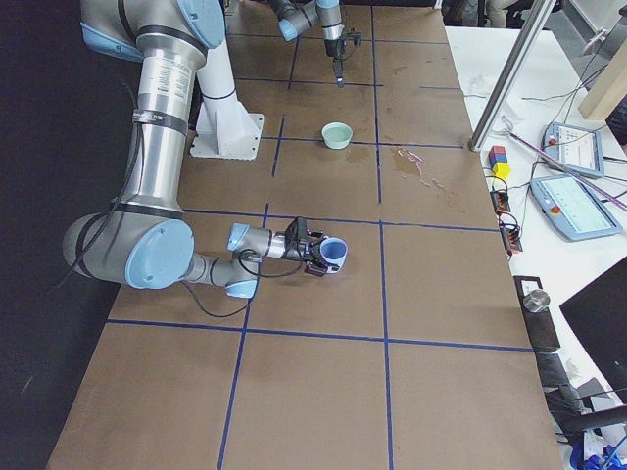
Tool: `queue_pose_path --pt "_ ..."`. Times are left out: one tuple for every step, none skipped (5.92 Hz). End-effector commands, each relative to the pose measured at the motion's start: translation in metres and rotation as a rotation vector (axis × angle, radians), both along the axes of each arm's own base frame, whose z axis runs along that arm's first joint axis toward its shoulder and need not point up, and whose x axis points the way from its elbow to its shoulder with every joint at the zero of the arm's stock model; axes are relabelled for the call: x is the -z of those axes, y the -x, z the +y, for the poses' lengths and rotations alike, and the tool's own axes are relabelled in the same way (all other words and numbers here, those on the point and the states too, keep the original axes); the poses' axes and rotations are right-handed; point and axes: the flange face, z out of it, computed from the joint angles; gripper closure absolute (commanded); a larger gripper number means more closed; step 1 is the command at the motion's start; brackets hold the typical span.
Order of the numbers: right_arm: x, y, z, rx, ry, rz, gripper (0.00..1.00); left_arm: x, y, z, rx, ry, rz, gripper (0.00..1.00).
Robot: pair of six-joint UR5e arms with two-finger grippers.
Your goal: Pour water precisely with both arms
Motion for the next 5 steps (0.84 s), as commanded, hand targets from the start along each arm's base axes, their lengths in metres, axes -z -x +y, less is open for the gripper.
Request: queue_pose_path --pt "0.007 -0.01 0.007 0.055 0.001 -0.059 0.0 0.002 0.001 0.001 0.0 -0.001 0.004 0.0" --pt "0.015 -0.013 0.007 0.061 -0.002 -0.071 0.0 0.002 0.001 0.001 0.0 -0.002 0.005 0.0" --pt "0.014 -0.02 0.008 0.061 -0.002 -0.059 0.0 0.001 0.001 0.001 0.0 0.0 0.003 0.0" --pt "0.02 -0.03 0.011 0.066 -0.003 -0.061 0.0 0.001 0.001 0.001 0.0 0.0 0.003 0.0" --pt "0.025 -0.039 0.012 0.069 -0.001 -0.065 0.0 0.0 0.0 0.0 0.0 0.001 0.001 0.0"
